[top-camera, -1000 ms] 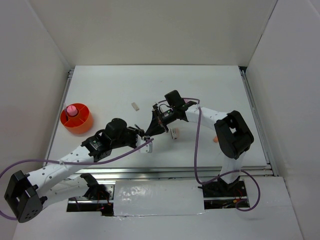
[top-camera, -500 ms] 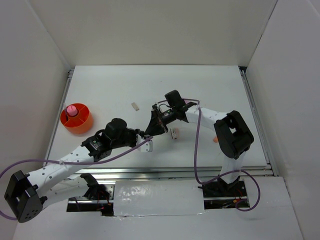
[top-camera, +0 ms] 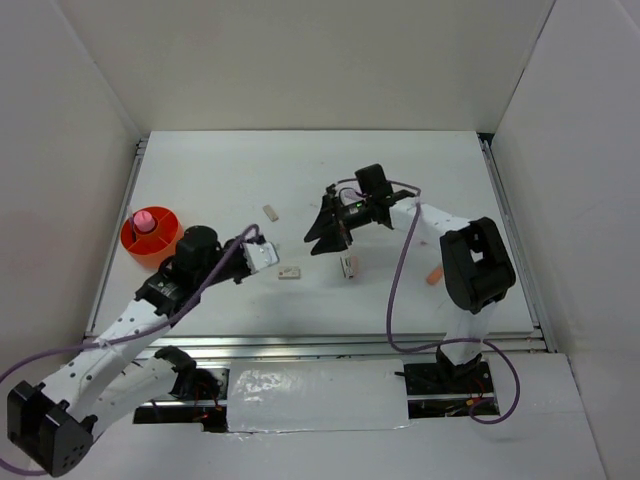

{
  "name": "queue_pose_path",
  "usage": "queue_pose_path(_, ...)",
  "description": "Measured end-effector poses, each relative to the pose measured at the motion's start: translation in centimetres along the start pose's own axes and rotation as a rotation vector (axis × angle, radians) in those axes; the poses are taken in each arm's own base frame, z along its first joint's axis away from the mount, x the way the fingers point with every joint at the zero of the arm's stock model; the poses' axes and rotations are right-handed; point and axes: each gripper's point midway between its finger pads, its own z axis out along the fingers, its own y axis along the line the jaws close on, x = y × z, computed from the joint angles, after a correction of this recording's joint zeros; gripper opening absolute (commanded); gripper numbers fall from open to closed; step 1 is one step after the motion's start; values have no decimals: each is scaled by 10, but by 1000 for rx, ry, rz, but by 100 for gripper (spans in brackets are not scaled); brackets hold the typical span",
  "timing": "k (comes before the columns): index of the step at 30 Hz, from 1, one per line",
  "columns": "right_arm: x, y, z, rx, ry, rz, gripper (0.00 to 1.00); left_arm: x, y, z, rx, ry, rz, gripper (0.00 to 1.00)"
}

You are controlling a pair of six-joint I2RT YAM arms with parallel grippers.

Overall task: Sort the stationery into containers
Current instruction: Place the pen in the storage box.

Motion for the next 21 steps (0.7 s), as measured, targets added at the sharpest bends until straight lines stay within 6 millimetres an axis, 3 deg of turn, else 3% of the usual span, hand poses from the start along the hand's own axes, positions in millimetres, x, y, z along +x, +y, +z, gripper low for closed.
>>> queue_pose_path(3, -25, -3, -31, 13, -106, -30, 55, 5, 33, -21, -134, -6, -164, 0)
queue_pose_path(7, -47, -9, -65, 40, -208, -62, 55, 19, 101, -67, -388, -13, -371, 0)
queue_pose_path(12, -46, -9, -67, 60, -208, -98, 55, 49, 160, -131, -645, -45, -560, 0)
queue_pose_path(16, -42, -11, -65, 68, -195, -100, 55, 79, 188, -169, -754, -69, -687, 0)
queue_pose_path(21, -41, -11, -65, 71, -190, -104, 54, 101, 210, -199, -803, -82, -748, 0)
